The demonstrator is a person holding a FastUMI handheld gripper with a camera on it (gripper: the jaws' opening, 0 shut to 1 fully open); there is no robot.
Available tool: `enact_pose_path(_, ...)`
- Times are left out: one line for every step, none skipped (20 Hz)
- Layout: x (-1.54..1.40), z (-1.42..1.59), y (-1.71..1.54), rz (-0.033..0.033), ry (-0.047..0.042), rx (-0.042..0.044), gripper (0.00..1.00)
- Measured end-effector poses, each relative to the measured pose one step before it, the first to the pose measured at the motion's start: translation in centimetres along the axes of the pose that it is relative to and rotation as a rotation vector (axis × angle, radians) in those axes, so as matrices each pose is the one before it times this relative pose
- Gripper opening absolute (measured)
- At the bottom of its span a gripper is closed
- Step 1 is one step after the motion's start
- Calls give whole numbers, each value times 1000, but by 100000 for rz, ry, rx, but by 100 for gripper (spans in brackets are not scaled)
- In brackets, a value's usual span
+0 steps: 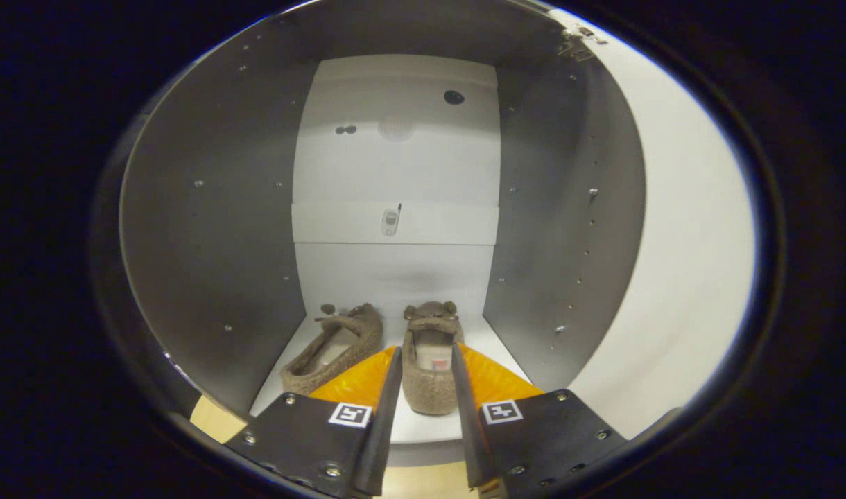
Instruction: Open the shoe cabinet door, grab the shoes and put them into the shoe cabinet, then close the shoe cabinet door.
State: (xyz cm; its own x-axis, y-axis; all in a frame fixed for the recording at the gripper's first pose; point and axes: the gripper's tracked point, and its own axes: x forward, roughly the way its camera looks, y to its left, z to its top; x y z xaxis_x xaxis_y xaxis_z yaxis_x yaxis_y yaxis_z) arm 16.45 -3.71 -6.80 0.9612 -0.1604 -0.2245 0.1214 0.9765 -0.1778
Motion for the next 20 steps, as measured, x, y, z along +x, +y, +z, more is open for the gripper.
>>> enact_pose_path(-920, 196, -165, 261, -1138, 364, 44)
enact_pose_path(-1047, 262, -109, 142, -1188, 96, 44)
enact_pose_path(-1087, 164, -169, 115, -1166, 1, 44)
enact_pose_path(-1041, 218, -169, 36, -1219, -60, 44)
enact_pose_path(-969, 227, -262, 141, -1064, 140, 44)
enact_pose_path(-1120, 269, -268, -24, -845, 119, 44)
enact_pose_path(-1083, 266, -424, -70, -921, 211, 44)
enact_pose_path(-1137, 287, -405, -99, -868, 299, 44)
enact_pose_path(-1177, 242, -440, -53, -885, 432, 44)
enact_pose_path(-1040, 263, -395, -116, -783, 520, 44)
enact_pose_path(-1059, 224, -554, -110, -892, 611, 44)
enact_pose_path(-1190, 397, -449, -125, -1181, 650, 44)
enact_pose_path(-1133, 277, -546, -268, -1045, 436, 44)
enact_pose_path(-1279, 318, -432, -71, -912, 460, 44)
enact_pose_path(-1167, 282, -485, 204, -737, 329, 44)
enact_pose_path(-1242, 374, -340, 353, -1007, 128, 45)
enact_pose_path(-925, 246, -328, 322, -963, 29, 45)
enact_pose_path(-1183, 244, -327, 428, -818, 83, 45)
enact_pose_path(-1285, 351, -338, 543, -660, 311, 45)
enact_pose_path(-1186, 334, -429, 421, -746, 462, 45)
